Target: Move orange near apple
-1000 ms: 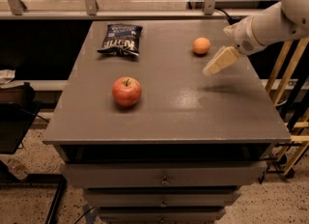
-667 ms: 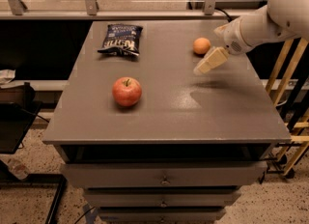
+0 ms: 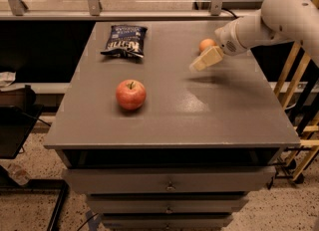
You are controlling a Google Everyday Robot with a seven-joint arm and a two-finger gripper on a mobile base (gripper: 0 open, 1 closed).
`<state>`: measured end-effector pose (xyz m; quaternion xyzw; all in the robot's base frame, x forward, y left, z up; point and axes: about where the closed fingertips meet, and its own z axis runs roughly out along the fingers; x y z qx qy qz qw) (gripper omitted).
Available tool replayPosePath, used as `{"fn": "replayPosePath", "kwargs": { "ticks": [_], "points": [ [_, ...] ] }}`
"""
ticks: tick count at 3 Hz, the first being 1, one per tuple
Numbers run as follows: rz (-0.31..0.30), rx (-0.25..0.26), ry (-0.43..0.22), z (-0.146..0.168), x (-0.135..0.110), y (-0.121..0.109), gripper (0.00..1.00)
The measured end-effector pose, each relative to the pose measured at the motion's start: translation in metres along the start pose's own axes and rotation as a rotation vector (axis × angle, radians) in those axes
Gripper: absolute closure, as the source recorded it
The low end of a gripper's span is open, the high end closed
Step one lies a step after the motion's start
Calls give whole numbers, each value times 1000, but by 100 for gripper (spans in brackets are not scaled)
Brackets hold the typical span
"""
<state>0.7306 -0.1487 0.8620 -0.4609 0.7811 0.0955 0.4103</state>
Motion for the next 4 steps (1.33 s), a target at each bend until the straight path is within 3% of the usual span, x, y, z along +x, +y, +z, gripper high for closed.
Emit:
{"fn": "replayPosePath", "kwargs": {
  "ticks": [1, 2, 4],
  "points": [
    [47, 30, -6, 9, 1, -12, 0],
    [85, 37, -5, 19, 5, -18, 19],
    [101, 6, -12, 28, 7, -14, 65]
  ]
}}
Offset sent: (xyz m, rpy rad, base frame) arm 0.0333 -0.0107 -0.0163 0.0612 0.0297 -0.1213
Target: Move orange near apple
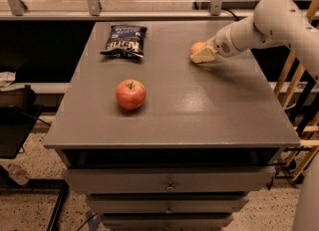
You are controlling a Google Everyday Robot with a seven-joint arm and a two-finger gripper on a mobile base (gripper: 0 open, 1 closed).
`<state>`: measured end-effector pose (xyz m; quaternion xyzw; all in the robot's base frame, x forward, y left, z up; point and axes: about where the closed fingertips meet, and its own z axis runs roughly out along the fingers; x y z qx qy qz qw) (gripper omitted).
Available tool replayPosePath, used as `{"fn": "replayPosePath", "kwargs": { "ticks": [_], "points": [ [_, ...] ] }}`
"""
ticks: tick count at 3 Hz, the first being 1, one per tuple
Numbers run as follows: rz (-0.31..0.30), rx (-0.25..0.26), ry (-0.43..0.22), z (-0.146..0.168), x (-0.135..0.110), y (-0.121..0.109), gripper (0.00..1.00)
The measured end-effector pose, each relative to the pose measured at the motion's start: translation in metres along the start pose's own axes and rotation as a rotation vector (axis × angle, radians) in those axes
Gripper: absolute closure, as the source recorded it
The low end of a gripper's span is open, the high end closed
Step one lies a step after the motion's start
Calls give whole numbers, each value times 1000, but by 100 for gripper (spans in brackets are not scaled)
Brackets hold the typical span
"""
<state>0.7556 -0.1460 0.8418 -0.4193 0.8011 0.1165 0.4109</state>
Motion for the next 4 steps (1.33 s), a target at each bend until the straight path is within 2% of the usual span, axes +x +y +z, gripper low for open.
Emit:
{"fn": "replayPosePath", "kwargs": {
  "ticks": [1, 2, 3, 4],
  "points": [
    [-65, -51, -36, -28, -15, 25, 88],
    [-223, -146, -56, -77, -37, 72, 100],
    [-299, -308, -42, -108, -29, 131, 100],
    [-310, -539, -45, -121, -5, 194, 100]
  ]
}}
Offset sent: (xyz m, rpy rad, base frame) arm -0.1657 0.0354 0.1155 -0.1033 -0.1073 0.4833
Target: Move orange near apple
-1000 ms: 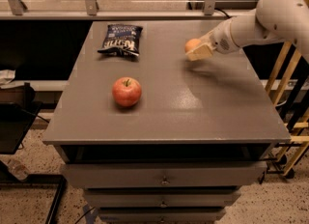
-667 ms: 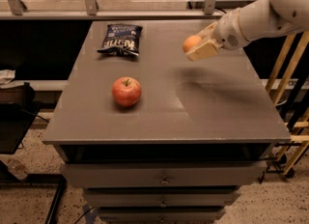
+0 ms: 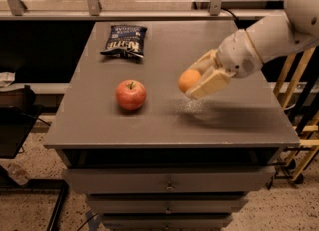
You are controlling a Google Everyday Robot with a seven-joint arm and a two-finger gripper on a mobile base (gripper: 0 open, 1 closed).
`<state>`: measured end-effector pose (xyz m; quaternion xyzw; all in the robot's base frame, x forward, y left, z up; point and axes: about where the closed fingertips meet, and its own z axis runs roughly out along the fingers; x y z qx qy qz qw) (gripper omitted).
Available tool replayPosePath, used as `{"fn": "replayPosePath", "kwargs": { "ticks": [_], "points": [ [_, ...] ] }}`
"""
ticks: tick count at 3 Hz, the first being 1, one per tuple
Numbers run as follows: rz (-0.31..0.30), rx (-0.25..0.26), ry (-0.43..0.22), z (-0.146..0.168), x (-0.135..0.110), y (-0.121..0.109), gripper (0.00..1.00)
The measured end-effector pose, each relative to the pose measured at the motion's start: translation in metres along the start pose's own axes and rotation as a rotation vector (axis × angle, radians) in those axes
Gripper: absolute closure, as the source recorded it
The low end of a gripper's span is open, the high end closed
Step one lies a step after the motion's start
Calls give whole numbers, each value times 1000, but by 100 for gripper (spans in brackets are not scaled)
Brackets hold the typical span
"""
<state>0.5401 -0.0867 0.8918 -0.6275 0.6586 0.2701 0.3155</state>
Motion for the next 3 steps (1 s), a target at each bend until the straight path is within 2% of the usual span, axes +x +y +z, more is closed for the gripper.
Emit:
{"fn": "replayPosePath", "kwargs": {
  "ticks": [1, 3],
  "points": [
    [29, -91, -23, 13, 6, 37, 100],
    [27, 4, -34, 31, 3, 27, 100]
  ]
}}
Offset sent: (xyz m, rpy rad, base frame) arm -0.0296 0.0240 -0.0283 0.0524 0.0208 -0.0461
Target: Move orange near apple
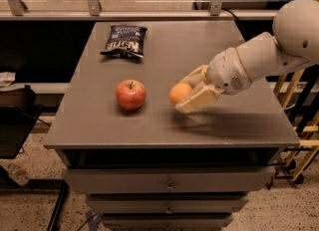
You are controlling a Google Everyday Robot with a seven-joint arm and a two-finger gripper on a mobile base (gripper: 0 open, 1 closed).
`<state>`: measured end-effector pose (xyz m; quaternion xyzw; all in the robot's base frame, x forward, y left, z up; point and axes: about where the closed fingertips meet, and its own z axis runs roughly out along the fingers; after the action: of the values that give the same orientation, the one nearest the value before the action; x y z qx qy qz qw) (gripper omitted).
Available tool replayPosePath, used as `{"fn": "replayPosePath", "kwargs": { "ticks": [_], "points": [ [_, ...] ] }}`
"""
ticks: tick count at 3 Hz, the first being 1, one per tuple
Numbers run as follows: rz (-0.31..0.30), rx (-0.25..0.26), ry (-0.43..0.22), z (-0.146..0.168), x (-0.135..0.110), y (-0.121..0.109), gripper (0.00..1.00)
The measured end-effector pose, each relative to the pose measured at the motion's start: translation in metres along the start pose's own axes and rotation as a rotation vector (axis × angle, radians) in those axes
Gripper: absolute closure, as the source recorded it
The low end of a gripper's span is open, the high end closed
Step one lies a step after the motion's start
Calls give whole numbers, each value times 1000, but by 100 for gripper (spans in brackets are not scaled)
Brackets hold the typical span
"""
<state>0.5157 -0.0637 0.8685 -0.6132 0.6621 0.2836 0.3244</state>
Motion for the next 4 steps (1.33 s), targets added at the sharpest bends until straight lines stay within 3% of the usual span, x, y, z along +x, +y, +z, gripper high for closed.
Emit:
{"fn": "replayPosePath", "kwargs": {
  "ticks": [1, 4],
  "points": [
    [-4, 24, -6, 10, -3, -9, 100],
    [5, -3, -12, 59, -13, -12, 100]
  ]
}}
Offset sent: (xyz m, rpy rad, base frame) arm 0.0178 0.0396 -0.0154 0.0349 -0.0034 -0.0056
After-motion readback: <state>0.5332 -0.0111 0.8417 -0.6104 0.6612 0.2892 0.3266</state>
